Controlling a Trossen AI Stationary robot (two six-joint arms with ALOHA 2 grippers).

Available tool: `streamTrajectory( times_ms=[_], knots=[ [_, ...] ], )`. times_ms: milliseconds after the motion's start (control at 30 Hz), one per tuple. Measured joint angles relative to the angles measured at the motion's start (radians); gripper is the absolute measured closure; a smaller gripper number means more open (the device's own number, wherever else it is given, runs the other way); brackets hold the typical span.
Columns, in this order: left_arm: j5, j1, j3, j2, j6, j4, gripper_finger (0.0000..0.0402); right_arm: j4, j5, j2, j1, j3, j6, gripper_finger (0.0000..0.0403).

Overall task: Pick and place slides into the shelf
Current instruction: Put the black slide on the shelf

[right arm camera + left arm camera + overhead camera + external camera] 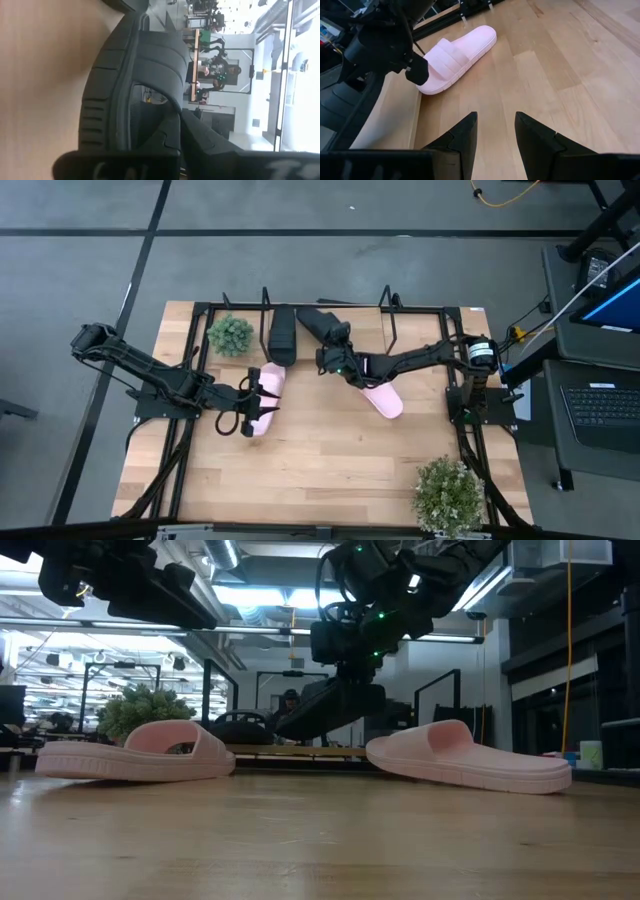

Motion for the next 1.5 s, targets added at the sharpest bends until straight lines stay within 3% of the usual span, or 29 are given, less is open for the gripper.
streamTrajectory(
  times_ms=[433, 700, 1000, 1500],
  knots=[
    [0.0, 0.0, 0.0, 0.0, 0.0, 0.0, 0.0278, -0.003, -0.029, 0.0, -0.042, 0.0, -0.001, 0.0402],
    [0.0, 0.0, 0.0, 0.0, 0.0, 0.0, 0.0278, -0.013, -0.117, 0.0, -0.046, 0.0, 0.027, 0.0402],
    [0.0, 0.0, 0.0, 0.0, 0.0, 0.0, 0.0278, -0.012, -0.14, 0.064, -0.049, 0.001, 0.005, 0.0402],
    [0.0, 0.0, 0.0, 0.0, 0.001, 0.0, 0.0278, 0.082, -0.313, 0.071, -0.028, 0.009, 0.003, 0.0402]
  ],
)
